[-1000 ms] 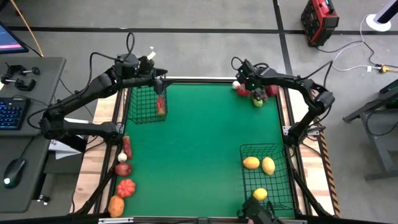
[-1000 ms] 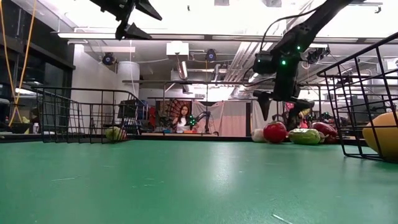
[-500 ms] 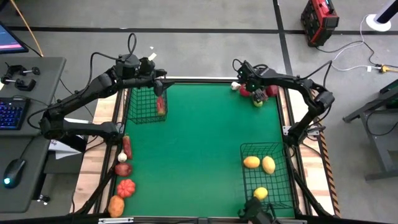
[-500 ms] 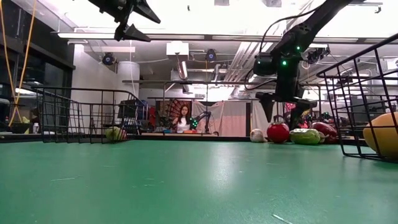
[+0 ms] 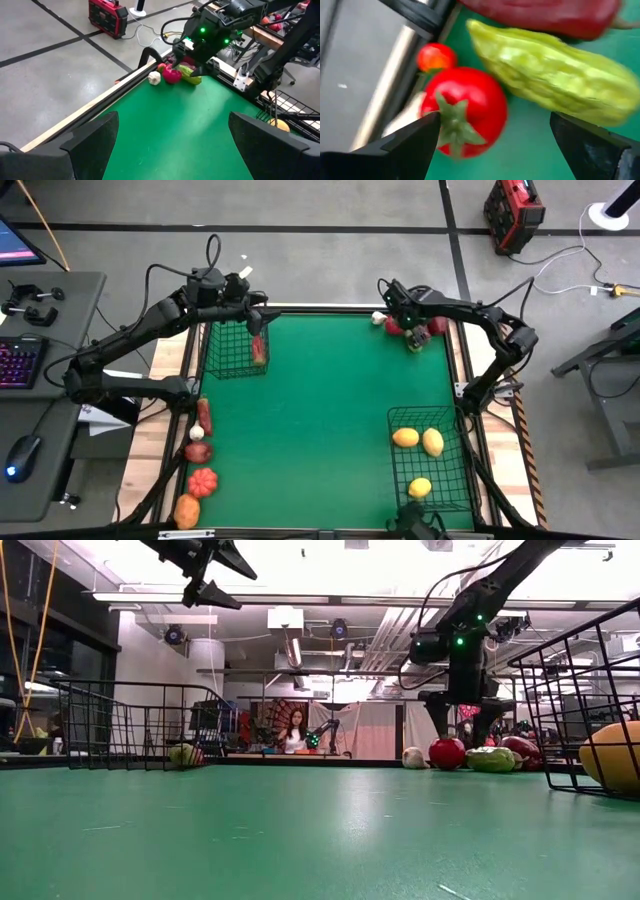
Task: Sort produce into baskets
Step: Put the red tomato into the bottom black wire basket
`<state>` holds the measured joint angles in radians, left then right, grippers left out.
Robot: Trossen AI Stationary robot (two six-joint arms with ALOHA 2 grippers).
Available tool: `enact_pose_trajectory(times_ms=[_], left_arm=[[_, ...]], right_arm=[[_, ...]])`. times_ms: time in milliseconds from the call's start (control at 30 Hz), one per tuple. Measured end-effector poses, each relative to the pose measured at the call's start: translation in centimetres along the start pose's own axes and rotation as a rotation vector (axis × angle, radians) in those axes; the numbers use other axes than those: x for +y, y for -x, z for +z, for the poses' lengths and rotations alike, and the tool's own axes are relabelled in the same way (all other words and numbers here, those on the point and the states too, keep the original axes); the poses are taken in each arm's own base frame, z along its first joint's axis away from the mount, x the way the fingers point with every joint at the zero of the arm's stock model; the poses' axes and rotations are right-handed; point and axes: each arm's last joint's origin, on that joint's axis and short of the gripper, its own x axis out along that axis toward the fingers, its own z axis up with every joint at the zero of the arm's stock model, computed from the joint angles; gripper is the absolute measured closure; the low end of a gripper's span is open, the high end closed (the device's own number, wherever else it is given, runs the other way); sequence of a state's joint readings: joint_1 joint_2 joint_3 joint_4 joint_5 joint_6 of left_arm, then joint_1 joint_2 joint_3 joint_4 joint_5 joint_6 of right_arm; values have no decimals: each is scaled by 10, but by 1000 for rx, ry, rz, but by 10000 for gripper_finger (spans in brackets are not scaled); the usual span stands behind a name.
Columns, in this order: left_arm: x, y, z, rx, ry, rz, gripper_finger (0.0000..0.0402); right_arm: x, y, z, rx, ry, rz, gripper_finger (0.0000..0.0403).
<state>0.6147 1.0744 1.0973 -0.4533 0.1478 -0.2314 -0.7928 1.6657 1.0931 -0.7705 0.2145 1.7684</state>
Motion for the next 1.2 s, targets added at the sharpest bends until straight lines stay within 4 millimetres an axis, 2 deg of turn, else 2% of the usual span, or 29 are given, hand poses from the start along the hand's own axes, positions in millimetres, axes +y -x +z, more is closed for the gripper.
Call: enact_pose_trajectory(times_ms=[300, 467, 633, 733, 867, 967, 1200], left_arm=[[1, 0, -3, 29, 4, 7, 35], [1, 0, -3, 28, 5, 6, 35], [1, 0, -3, 28, 7, 6, 35], [1, 0, -3, 28, 26, 7, 35], [1, 0, -3, 28, 32, 7, 35], [1, 0, -3, 26, 33, 7, 35], [0, 0, -2, 19, 59, 5, 35]], right_arm=[[-31, 8, -12, 45, 139, -277, 33], [-44, 20, -27, 103, 276, -344, 33], [-49, 52, -38, 178, 337, -173, 33], [-53, 74, -38, 167, 397, -44, 33], [-61, 93, -38, 153, 485, 35, 33], [-64, 99, -39, 145, 504, 68, 33], [-67, 99, -42, 82, 577, 60, 33]])
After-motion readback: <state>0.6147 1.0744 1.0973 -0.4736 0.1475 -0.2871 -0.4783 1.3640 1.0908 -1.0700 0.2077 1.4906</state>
